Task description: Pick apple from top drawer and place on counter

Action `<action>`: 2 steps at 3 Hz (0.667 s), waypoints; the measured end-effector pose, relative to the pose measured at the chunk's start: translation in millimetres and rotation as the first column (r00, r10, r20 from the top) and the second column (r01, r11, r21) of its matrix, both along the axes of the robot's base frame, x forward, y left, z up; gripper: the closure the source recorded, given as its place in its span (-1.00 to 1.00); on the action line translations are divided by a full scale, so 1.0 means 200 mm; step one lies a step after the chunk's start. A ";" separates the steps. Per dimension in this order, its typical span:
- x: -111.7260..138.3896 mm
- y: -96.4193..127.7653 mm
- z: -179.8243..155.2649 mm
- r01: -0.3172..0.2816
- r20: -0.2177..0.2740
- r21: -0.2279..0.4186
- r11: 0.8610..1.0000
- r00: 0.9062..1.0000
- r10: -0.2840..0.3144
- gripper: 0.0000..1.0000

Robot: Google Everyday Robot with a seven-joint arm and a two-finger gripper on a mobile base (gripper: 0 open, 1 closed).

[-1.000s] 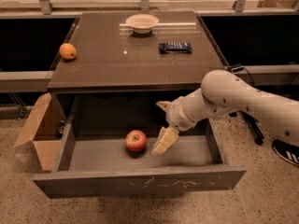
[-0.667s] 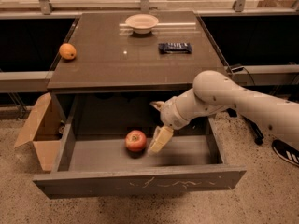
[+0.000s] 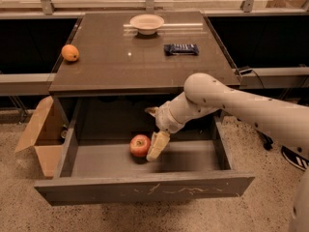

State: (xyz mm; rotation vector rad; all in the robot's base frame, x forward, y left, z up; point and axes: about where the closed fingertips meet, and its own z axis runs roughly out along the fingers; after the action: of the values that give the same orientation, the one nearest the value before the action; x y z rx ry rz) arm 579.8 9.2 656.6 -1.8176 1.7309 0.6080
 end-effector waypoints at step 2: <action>-0.01 0.09 -0.13 -0.035 -0.013 -0.078 0.996 0.999 0.034 -0.72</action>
Offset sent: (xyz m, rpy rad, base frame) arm -0.0013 0.0248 -0.0398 -0.1212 0.0236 0.0427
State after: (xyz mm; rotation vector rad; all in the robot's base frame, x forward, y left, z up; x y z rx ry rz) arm 578.5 27.8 630.9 -1.9050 1.7566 0.5734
